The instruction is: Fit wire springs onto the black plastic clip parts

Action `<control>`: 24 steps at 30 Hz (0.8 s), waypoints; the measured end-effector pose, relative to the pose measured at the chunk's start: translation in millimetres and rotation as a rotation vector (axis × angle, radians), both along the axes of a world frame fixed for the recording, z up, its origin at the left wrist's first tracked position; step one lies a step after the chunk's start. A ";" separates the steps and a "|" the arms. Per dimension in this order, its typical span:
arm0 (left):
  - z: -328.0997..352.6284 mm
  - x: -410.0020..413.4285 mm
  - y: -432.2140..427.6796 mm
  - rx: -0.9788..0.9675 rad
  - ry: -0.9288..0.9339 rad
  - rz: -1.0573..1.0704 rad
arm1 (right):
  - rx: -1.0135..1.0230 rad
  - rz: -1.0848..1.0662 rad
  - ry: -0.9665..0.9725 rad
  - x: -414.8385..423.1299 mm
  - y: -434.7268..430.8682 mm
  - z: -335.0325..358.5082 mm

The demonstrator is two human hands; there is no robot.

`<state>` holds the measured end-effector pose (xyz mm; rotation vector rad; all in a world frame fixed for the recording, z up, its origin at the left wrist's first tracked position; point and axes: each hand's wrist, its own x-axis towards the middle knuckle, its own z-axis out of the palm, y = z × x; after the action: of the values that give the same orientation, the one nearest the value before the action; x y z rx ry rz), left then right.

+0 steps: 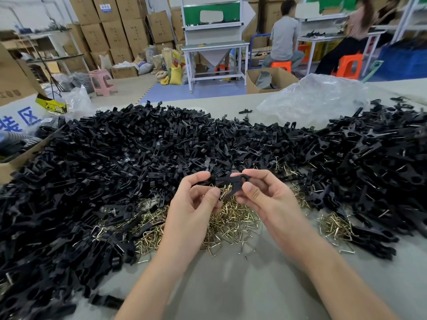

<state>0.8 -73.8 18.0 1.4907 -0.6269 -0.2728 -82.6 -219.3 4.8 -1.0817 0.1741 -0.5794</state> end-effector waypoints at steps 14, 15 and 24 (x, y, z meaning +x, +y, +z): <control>-2.3 8.0 2.1 -0.014 0.037 -0.037 | -0.145 0.016 0.060 -0.1 0.6 -2.5; -2.4 8.1 2.1 -0.012 0.058 -0.049 | -0.150 0.019 0.060 0.0 0.8 -2.5; 3.8 -11.6 -9.0 -0.248 0.425 -0.206 | -0.175 0.133 -0.032 0.6 1.8 -5.9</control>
<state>-10.8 -82.8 21.8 1.0859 -0.4506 -0.6292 -82.0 -217.5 -1.1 -1.2421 0.0229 -0.4986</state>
